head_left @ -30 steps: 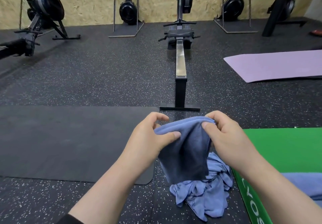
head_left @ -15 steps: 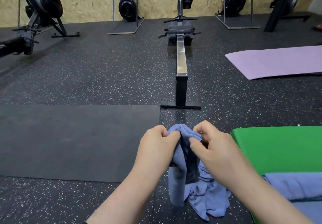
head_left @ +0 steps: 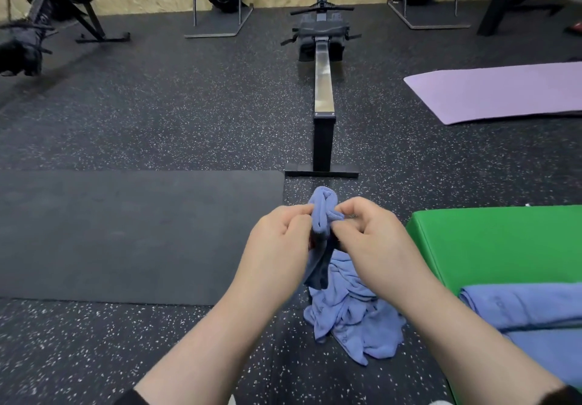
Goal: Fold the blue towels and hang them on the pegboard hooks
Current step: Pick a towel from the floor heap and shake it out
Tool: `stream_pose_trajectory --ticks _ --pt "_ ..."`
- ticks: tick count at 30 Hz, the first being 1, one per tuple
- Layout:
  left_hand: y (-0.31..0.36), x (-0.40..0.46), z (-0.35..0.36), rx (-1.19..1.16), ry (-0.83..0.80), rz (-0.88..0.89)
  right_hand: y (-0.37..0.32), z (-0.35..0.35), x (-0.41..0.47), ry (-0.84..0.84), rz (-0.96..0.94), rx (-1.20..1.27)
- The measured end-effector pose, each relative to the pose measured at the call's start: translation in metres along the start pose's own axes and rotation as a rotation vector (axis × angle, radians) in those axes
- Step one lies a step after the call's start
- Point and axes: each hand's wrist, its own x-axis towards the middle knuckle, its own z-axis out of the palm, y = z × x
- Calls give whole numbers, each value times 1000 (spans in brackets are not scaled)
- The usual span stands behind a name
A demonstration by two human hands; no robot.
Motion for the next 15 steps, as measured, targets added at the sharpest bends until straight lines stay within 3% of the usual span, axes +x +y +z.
stream_pose_trajectory --ticks 6,10,12,15 --pt "-5 -3 1 250 -59 160 -4 -1 2 32 0 93" --pt "-19 2 2 416 92 232 -7 1 -1 28 0 129" --pt "-21 2 2 437 156 231 -9 5 -2 17 7 159" --pt "-15 -4 6 416 89 244 -10 8 -4 23 30 343"
